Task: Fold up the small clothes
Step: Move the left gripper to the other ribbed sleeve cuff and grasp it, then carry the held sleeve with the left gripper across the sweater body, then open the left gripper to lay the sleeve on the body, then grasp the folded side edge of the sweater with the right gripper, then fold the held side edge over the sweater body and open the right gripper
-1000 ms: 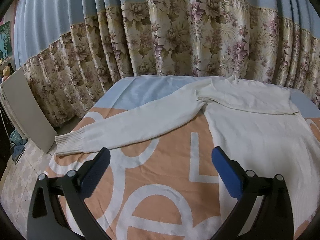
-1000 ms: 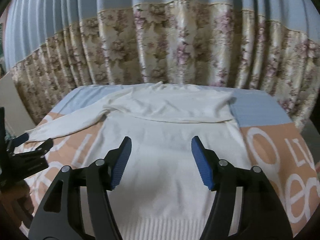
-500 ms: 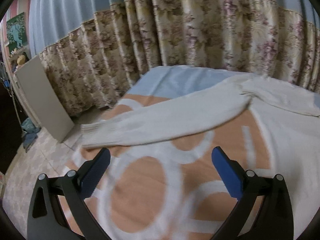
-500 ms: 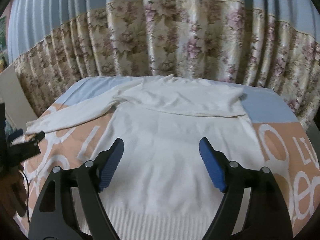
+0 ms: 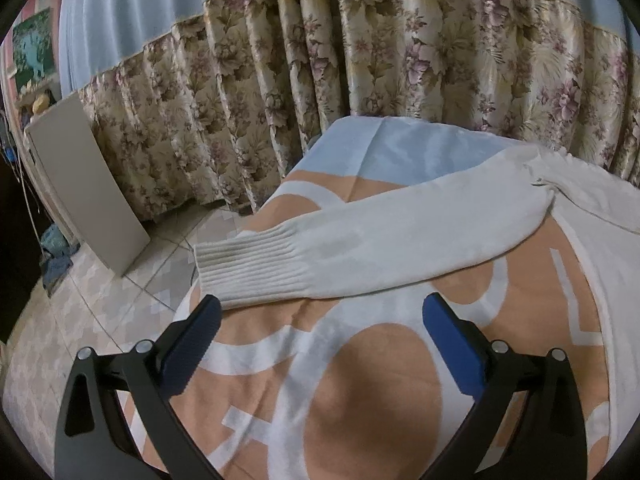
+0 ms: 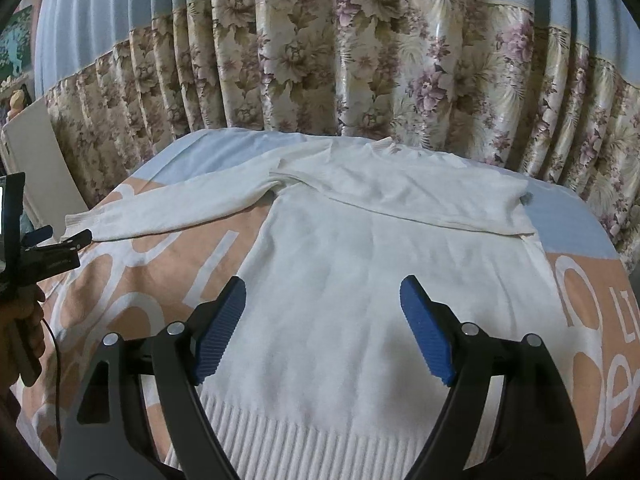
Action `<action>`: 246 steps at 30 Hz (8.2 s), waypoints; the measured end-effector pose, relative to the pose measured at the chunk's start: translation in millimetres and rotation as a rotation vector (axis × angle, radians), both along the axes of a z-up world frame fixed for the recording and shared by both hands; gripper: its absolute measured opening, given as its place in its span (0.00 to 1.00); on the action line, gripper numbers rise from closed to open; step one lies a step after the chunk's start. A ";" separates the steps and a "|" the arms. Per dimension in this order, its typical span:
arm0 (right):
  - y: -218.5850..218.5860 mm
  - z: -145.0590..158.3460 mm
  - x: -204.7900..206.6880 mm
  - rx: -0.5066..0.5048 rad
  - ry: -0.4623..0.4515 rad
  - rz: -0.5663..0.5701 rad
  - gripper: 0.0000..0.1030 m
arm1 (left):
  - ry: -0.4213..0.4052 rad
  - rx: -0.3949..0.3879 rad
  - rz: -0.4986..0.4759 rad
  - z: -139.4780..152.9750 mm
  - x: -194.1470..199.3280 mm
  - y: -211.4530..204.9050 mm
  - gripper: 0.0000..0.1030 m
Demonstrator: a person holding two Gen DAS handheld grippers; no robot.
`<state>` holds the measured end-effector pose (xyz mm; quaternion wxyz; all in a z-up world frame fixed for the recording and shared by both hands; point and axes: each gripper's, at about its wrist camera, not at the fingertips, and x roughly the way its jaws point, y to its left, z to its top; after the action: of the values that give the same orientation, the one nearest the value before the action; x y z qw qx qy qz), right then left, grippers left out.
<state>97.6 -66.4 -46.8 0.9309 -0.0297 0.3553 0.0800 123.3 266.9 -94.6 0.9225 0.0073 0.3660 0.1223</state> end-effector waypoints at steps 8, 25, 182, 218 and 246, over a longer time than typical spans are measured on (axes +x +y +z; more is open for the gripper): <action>10.0 -4.9 5.5 -0.007 0.013 0.011 0.79 | 0.020 -0.062 0.082 -10.5 13.1 30.6 0.80; 19.6 -13.1 16.4 -0.005 0.028 0.024 0.79 | 0.092 -0.127 0.163 -24.3 43.2 49.9 0.60; -255.4 -62.8 199.5 0.111 0.145 -0.238 0.54 | 0.036 -0.150 -0.107 -9.8 203.8 -240.1 0.94; -271.0 -47.6 231.7 0.007 0.056 -0.255 0.05 | 0.091 -0.174 -0.137 -26.4 235.0 -235.5 0.97; -230.9 -30.7 36.1 0.033 0.017 -0.161 0.39 | 0.004 -0.098 -0.253 5.0 32.1 -236.5 0.99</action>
<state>133.7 -297.3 -77.5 0.9315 0.0150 0.3633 0.0108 155.5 30.4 -89.6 0.9290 0.0086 0.3697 -0.0132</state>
